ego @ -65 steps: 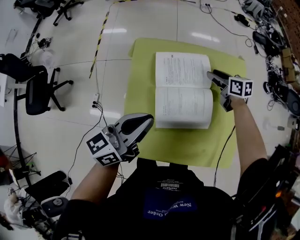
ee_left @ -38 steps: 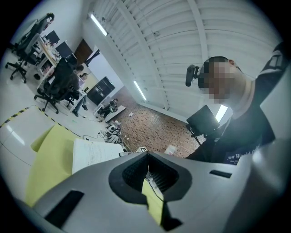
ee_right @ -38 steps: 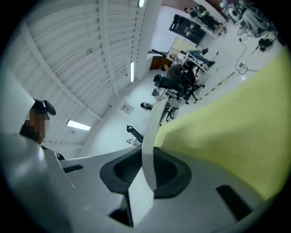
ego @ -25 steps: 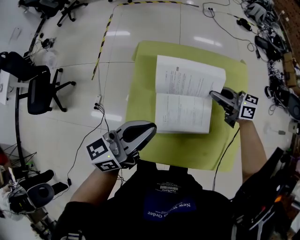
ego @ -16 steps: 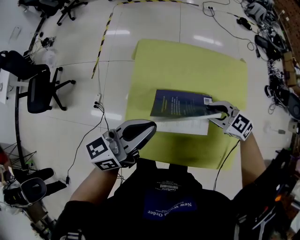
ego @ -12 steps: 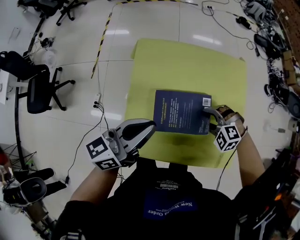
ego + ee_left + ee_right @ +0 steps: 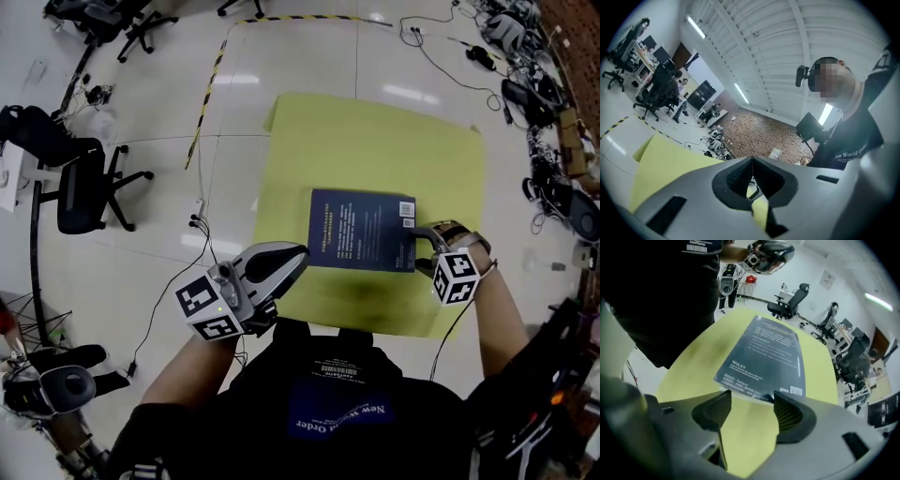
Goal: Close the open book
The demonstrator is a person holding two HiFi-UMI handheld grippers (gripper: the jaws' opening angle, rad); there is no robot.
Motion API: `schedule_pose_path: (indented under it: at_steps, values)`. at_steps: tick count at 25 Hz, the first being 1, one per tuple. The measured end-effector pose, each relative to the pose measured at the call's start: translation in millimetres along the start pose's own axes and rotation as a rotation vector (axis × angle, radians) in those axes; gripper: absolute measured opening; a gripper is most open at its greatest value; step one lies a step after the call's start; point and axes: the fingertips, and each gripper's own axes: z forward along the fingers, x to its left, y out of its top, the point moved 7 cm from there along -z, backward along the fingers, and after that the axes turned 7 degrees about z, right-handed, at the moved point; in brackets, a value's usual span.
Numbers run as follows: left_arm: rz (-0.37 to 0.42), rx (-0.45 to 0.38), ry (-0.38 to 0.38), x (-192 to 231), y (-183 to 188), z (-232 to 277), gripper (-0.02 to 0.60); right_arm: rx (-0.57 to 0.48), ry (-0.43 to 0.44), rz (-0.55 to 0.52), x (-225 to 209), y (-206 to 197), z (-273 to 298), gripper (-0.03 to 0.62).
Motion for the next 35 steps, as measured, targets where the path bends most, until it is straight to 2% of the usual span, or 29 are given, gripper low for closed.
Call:
schedule_pose_path:
  at_steps: [2, 3, 6, 8, 12, 16, 18, 21, 26, 29, 31, 35]
  values:
    - [0.018, -0.004, 0.000, -3.7, 7.9, -1.9, 0.008, -0.051, -0.008, 0.099, -1.1, -1.3, -18.8, 0.259]
    - [0.028, -0.006, -0.002, -6.2, 12.9, -2.4, 0.008, -0.109, -0.024, 0.176, -4.5, 0.5, -33.1, 0.259]
    - [0.059, -0.015, -0.003, -15.9, 30.1, -3.6, 0.008, -0.365, -0.094, 0.430, -18.2, 16.2, -91.7, 0.259]
    - [0.080, -0.028, 0.000, -23.0, 43.9, -4.3, 0.008, -0.549, -0.139, 0.553, -23.9, 29.3, -133.6, 0.257]
    - [0.144, -0.071, 0.011, -38.7, 79.1, -7.9, 0.008, -0.875, -0.240, 0.717, -28.7, 55.7, -212.5, 0.148]
    - [0.211, -0.087, 0.028, -55.7, 106.4, -17.0, 0.008, -1.103, -0.338, 0.827, -22.8, 84.3, -268.4, 0.008]
    - [0.240, -0.087, 0.042, -60.8, 114.6, -22.8, 0.008, -1.159, -0.380, 0.878, -19.3, 98.3, -280.3, -0.012]
    - [0.267, -0.115, 0.062, -67.2, 123.6, -33.4, 0.008, -1.165, -0.404, 0.947, -12.6, 114.0, -284.2, -0.012]
    - [0.289, -0.130, 0.073, -74.7, 117.7, -43.6, 0.008, -1.270, -0.336, 1.080, 1.9, 110.1, -281.1, -0.014]
    - [0.263, -0.117, 0.074, -76.3, 106.4, -47.8, 0.008, -1.302, -0.310, 1.168, 11.3, 101.9, -263.3, -0.014]
    - [0.255, -0.109, 0.070, -76.2, 99.5, -48.1, 0.008, -1.293, -0.318, 1.181, 14.1, 99.7, -256.1, -0.015]
    - [0.261, -0.116, 0.058, -82.6, 97.1, -44.3, 0.008, -1.258, -0.338, 1.124, 13.0, 103.6, -261.3, -0.015]
